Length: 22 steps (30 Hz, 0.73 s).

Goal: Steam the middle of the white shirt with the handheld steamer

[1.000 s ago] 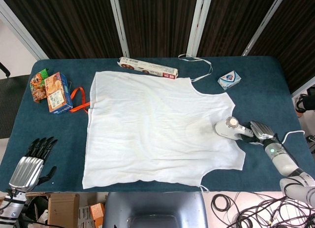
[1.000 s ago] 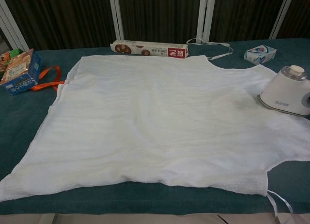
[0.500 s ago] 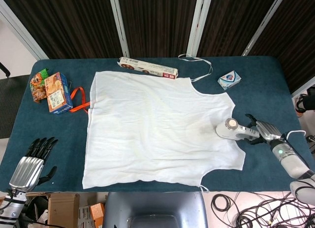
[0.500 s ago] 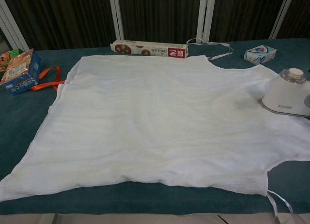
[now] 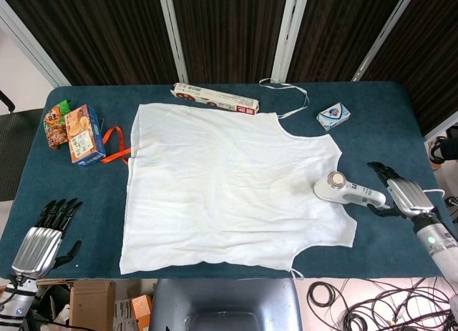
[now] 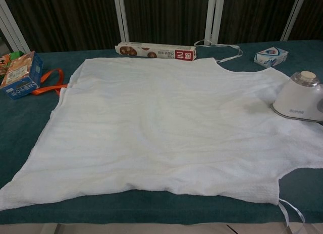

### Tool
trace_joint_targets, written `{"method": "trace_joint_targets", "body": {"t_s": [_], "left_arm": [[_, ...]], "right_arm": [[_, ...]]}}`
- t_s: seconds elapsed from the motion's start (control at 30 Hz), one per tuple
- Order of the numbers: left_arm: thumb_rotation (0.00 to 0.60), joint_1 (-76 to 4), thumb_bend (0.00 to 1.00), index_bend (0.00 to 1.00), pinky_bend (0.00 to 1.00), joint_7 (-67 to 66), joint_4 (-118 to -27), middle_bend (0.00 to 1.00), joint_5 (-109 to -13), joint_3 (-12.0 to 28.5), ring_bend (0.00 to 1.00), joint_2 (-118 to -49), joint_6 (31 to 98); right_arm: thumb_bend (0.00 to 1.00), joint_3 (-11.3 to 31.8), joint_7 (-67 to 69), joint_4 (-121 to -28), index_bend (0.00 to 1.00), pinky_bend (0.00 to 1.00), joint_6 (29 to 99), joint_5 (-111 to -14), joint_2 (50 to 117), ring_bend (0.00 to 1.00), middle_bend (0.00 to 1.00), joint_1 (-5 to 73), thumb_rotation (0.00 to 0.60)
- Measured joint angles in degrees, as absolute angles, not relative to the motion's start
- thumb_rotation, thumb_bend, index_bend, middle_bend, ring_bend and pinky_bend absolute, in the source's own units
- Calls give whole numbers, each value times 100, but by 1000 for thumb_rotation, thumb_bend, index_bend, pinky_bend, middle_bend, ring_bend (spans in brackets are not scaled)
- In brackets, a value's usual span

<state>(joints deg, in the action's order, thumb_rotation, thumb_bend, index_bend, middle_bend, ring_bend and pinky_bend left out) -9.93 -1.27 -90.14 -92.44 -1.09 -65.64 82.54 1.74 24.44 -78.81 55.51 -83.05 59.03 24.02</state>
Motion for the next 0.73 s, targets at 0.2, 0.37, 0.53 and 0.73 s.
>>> {"method": "trace_joint_targets", "body": {"t_s": [0.2,0.37,0.53,0.73], "left_arm": [[600,-963,373,0,0,-222,-9038,44,-9236,-107,10,-6568,8287],[600,-928,369,0,0,-329,-9056,34,-9317,-125,1,-6607,8375],[600,-902,367,0,0,-348,-9049,34,-9407,-167,0,-6639,8426],[600,-890,368,0,0,-345,-9087,34,-9384,-167,1,-6609,8416]], "right_arm": [[231,19,531,-8638,0,48,7220,-8471,5775,0,0,1508,600],[231,-114,-251,-8843,0,0,8451,-8754,5951,0,0,793,600],[231,-109,-339,-8846,0,0,8955,-8899,6129,0,0,400,600],[231,-43,-347,-8860,0,0,8552,-8801,6182,0,0,512,600]]}}
